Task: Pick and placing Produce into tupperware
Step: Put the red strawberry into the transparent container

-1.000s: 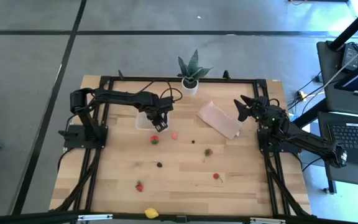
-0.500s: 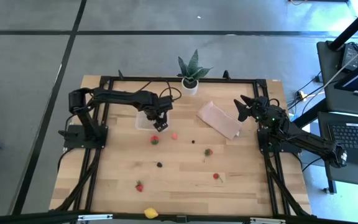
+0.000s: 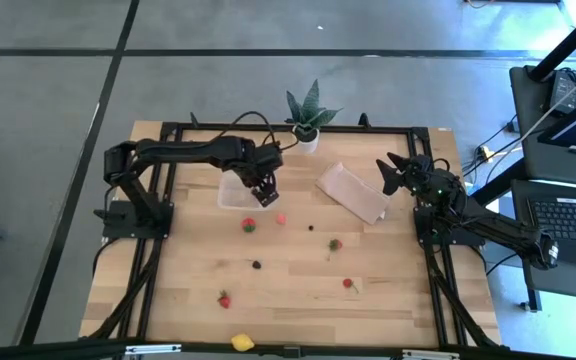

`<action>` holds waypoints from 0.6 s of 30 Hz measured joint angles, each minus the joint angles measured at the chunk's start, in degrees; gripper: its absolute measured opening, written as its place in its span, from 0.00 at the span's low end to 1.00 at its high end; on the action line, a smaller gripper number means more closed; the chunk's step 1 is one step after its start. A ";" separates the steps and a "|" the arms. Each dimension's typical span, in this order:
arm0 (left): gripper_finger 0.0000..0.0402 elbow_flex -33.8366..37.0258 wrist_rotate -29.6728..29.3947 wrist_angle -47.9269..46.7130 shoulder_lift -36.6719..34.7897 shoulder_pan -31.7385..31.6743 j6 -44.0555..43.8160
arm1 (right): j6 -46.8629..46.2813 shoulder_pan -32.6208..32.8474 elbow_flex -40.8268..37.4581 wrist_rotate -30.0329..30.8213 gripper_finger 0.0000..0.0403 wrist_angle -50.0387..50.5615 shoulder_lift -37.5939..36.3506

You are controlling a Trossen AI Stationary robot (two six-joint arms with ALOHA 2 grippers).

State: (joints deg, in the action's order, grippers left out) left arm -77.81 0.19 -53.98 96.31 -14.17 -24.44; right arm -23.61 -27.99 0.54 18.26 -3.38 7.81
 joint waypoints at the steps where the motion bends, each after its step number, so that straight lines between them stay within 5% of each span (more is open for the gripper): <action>1: 0.71 -1.01 0.36 -1.28 0.00 0.33 -2.35 | -0.06 0.00 0.00 0.02 0.74 0.00 0.00; 10: 0.71 -5.77 -5.46 -14.92 -0.04 10.29 -23.20 | 1.30 0.00 0.00 0.10 0.74 0.00 0.00; 18: 0.71 -5.74 -9.09 -15.46 0.31 20.18 -47.11 | 1.67 0.00 0.00 0.11 0.74 0.00 0.00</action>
State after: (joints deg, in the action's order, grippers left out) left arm -83.55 -8.89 -69.44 96.63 6.01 -71.54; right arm -21.93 -27.99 0.54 18.37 -3.38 7.81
